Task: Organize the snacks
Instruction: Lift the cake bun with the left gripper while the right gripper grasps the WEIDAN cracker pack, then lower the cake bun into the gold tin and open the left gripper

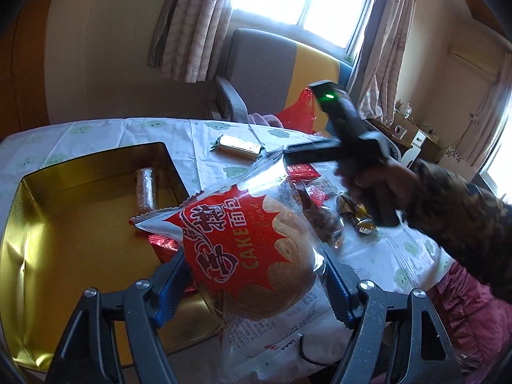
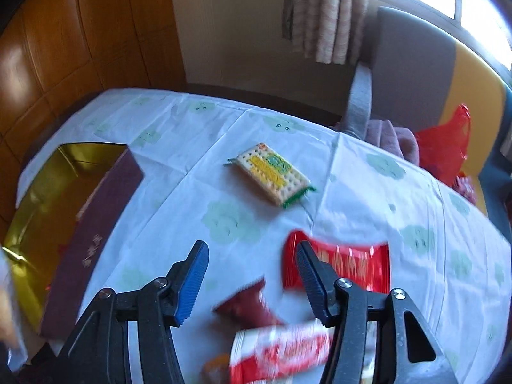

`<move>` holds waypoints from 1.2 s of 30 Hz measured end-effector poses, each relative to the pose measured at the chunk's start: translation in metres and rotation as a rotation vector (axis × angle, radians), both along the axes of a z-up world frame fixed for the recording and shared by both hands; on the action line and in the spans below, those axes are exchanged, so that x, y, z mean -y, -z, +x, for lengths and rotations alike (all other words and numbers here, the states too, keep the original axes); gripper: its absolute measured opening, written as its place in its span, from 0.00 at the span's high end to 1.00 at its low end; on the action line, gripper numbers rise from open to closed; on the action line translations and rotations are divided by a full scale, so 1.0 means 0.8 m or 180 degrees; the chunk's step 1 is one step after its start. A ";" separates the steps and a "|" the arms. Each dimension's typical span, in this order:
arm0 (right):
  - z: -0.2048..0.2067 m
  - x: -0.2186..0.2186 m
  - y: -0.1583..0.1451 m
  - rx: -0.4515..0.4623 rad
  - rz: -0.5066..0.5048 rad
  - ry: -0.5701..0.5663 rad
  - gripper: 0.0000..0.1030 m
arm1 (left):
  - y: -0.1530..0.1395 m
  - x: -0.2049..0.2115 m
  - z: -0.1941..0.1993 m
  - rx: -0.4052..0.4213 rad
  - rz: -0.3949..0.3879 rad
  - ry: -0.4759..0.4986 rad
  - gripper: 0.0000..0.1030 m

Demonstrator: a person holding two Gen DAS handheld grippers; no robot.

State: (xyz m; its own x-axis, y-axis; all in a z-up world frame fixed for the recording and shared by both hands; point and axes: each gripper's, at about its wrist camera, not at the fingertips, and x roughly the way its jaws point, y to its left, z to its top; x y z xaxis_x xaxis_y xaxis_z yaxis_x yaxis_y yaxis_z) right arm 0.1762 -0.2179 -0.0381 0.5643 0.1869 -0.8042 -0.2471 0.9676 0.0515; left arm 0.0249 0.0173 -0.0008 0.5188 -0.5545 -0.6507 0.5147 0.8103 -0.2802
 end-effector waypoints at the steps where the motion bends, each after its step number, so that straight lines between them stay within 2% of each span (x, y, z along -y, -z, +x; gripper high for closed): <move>1: 0.015 -0.005 0.003 -0.0027 -0.0059 -0.0041 0.42 | 0.002 -0.001 0.002 -0.0022 -0.0019 0.0011 0.26; 5: 0.075 -0.021 0.015 -0.0120 -0.0308 -0.0196 0.36 | 0.007 -0.001 0.007 -0.0081 -0.0123 0.0104 0.26; 11: 0.140 -0.038 0.037 -0.0282 -0.0665 -0.0340 0.34 | 0.009 0.004 0.011 -0.0118 -0.0200 0.0214 0.26; 13: 0.155 -0.042 0.048 -0.0371 -0.0682 -0.0380 0.34 | 0.011 0.004 0.013 -0.0137 -0.0191 0.0215 0.26; 15: 0.165 -0.044 0.059 -0.0469 -0.0698 -0.0392 0.34 | 0.013 0.003 0.013 -0.0162 -0.0187 0.0207 0.26; 17: 0.167 -0.046 0.068 -0.0549 -0.0623 -0.0390 0.42 | 0.013 0.001 0.013 -0.0178 -0.0188 0.0184 0.26; 18: 0.164 -0.045 0.065 -0.0557 -0.0507 -0.0413 0.55 | 0.013 0.000 0.013 -0.0180 -0.0193 0.0181 0.26; 22: 0.141 -0.056 0.060 -0.0540 -0.0492 -0.0406 0.55 | 0.008 -0.002 0.010 -0.0147 -0.0200 0.0147 0.26; 25: 0.116 -0.060 0.042 -0.0481 -0.0411 -0.0346 0.55 | 0.002 -0.005 0.003 -0.0115 -0.0205 0.0113 0.26; 31: 0.041 -0.060 -0.007 -0.0392 -0.0022 -0.0415 0.55 | -0.009 -0.017 -0.013 -0.0041 -0.0227 0.0012 0.26; 36: -0.033 -0.047 -0.015 -0.0449 0.0221 -0.0362 0.54 | -0.010 -0.029 -0.026 -0.0053 -0.0204 -0.0125 0.26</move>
